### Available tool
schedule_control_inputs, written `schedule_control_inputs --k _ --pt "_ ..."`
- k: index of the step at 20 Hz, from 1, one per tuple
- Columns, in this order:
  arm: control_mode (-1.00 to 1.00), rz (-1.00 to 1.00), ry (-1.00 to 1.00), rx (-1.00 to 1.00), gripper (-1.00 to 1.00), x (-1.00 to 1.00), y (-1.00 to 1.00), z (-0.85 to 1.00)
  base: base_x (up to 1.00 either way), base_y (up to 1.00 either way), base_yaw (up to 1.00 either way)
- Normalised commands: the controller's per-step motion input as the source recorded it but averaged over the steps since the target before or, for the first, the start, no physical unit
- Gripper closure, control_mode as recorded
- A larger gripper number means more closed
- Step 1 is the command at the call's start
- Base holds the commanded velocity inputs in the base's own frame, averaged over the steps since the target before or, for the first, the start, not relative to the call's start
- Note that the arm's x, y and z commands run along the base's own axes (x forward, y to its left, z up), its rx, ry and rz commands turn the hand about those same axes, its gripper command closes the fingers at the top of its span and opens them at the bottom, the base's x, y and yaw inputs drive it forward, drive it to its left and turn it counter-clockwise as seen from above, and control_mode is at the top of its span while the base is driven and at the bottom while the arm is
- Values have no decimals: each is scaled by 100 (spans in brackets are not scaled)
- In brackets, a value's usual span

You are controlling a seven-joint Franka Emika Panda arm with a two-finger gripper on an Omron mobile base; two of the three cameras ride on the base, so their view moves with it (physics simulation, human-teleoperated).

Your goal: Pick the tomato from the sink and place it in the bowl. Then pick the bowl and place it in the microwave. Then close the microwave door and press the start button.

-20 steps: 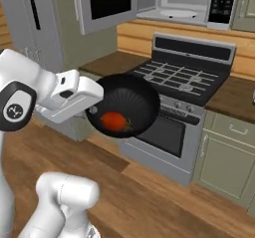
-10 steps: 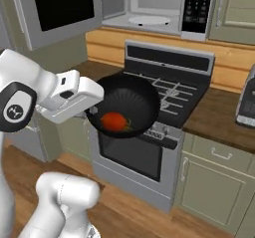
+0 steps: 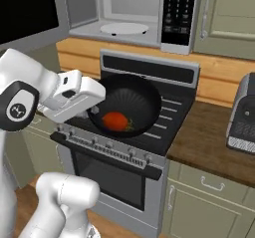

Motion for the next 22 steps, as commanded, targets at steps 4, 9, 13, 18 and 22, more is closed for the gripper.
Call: schedule_control_inputs --k 4,9,13,18,22 --pt "100 0 0 0 100 0 0 0 13 58 -24" --pt "100 0 0 0 100 0 0 0 24 30 -19" --pt "100 0 0 0 100 0 0 0 0 0 0" --pt "100 0 0 0 100 0 0 0 45 12 0" --pt "100 0 0 0 100 0 0 0 72 23 0"
